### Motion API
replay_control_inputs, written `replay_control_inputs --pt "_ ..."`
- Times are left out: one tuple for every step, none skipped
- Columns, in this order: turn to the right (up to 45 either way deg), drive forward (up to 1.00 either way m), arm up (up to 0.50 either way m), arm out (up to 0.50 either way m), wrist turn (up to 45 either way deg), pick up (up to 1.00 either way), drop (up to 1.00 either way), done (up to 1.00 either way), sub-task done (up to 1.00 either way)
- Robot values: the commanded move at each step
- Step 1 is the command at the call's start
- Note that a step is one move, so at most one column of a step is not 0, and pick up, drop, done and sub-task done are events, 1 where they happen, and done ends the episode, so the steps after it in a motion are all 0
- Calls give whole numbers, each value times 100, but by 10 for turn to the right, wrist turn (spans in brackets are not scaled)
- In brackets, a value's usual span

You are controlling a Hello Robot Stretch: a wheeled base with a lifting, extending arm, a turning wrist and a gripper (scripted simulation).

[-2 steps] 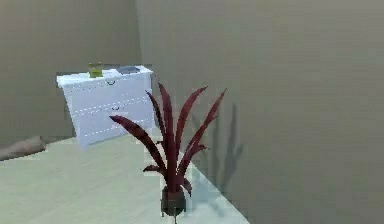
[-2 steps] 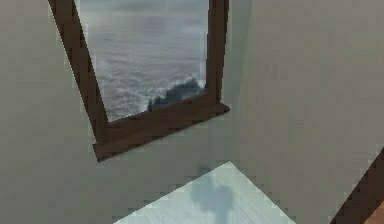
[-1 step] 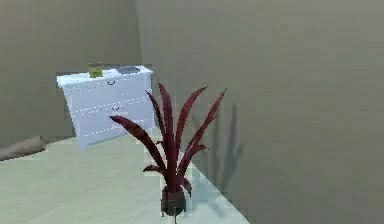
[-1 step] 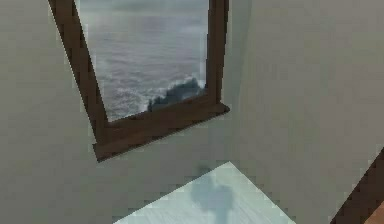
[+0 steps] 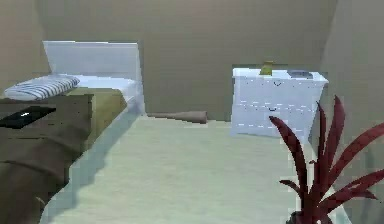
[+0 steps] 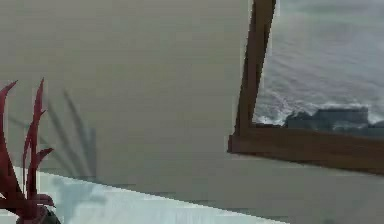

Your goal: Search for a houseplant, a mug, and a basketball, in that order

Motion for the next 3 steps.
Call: replay_control_inputs --pt "-450 0 0 0 0 0 0 0 0" --pt "-450 0 0 0 0 0 0 0 0" --pt "-420 0 0 0 0 0 0 0 0"
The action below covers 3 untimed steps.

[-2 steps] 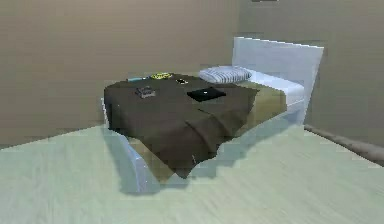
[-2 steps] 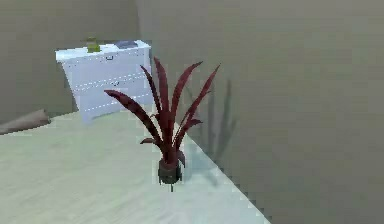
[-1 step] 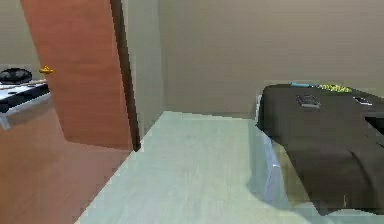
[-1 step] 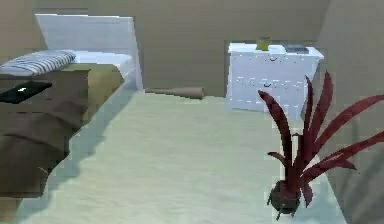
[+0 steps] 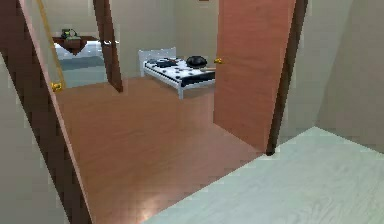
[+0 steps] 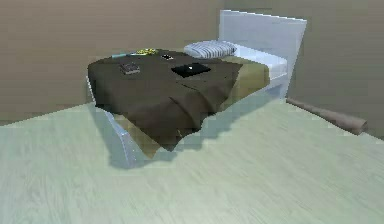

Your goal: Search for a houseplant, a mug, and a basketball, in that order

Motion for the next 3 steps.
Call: replay_control_inputs --pt "0 90 0 0 0 0 0 0 0" --pt "-270 0 0 0 0 0 0 0 0" --pt "0 100 0 0 0 0 0 0 0"
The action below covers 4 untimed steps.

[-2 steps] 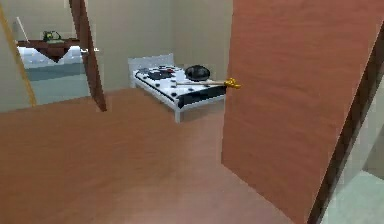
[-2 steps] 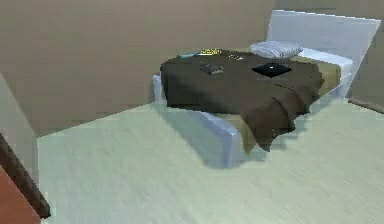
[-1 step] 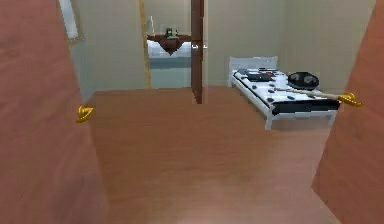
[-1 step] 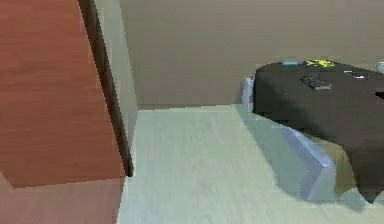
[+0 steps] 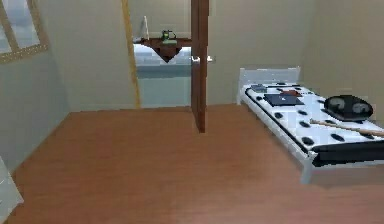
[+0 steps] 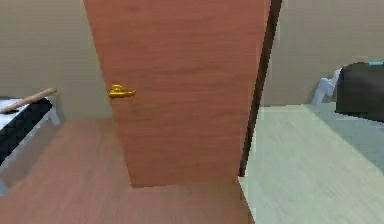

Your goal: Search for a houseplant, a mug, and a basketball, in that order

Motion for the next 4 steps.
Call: replay_control_inputs --pt "0 50 0 0 0 0 0 0 0" --pt "-450 0 0 0 0 0 0 0 0" --pt "-240 0 0 0 0 0 0 0 0" --pt "0 75 0 0 0 0 0 0 0"
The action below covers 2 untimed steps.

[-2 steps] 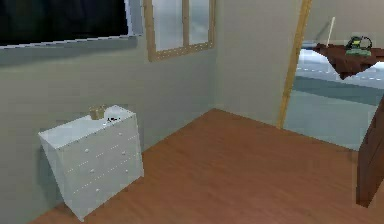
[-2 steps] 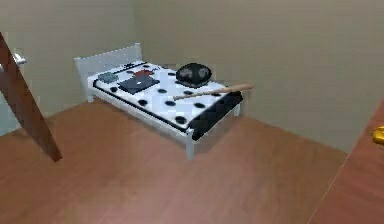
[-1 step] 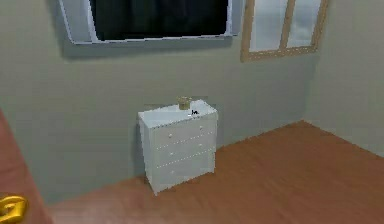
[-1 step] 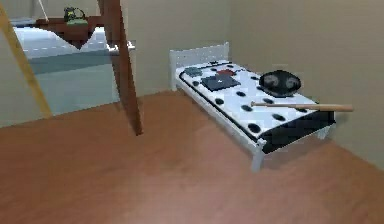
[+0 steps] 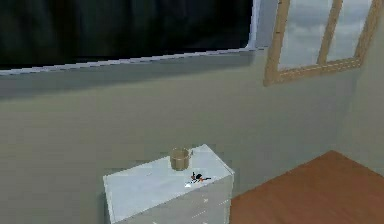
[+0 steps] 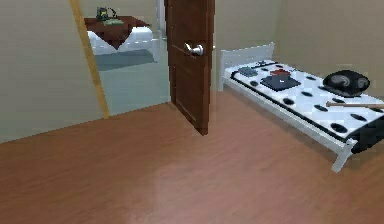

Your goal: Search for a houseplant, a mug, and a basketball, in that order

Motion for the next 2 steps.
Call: replay_control_inputs --pt "0 0 0 0 0 0 0 0 100" --pt "450 0 0 0 0 0 0 0 0"
